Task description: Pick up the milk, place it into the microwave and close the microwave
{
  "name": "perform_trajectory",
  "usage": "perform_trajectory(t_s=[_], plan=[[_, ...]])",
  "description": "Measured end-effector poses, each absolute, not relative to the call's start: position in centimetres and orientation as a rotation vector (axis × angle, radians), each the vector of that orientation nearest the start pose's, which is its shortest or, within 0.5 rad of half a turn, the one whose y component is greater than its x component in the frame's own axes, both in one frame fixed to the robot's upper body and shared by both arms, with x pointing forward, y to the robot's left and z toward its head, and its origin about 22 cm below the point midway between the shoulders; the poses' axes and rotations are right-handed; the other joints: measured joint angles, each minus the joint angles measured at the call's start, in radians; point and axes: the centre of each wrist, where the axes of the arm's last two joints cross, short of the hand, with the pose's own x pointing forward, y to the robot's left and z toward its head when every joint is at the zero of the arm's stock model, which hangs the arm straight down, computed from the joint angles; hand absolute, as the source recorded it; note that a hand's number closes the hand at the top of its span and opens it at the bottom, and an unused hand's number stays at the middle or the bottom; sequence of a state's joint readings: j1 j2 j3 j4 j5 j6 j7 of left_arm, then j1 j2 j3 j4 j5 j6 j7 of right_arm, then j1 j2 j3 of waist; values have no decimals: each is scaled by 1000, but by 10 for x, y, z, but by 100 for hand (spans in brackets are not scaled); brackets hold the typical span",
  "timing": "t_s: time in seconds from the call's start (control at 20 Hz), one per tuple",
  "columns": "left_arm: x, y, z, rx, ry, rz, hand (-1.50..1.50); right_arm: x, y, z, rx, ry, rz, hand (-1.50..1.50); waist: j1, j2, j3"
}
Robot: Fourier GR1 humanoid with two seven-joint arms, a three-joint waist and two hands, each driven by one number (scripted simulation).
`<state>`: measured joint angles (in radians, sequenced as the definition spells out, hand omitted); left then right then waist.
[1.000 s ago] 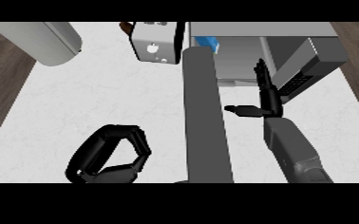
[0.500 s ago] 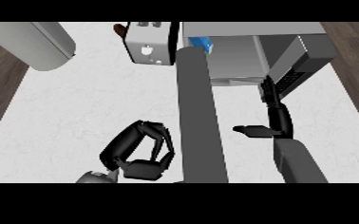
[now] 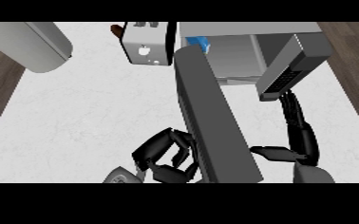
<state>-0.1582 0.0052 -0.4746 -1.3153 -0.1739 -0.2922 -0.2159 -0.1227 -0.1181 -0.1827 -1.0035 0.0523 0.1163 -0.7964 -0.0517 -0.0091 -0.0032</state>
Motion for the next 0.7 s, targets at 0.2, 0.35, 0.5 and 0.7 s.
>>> perform_trajectory(t_s=[0.2, 0.35, 0.5, 0.7], plan=[[235, 80, -43, -549, -1539, -899, 150, 225, -313, -72, -105, -1937, 70, -150, -2, 3, 0], [231, 63, -48, -533, -1538, -922, 150, 210, -320, -51, -89, -1956, 62, -150, -11, 4, 0], [227, 47, -47, -493, -1554, -905, 150, 201, -325, -35, -45, -1977, 51, -150, -19, 8, 0], [228, 34, -43, -431, -1557, -846, 150, 195, -329, -15, 17, -1997, 64, -150, -37, 14, 0]])
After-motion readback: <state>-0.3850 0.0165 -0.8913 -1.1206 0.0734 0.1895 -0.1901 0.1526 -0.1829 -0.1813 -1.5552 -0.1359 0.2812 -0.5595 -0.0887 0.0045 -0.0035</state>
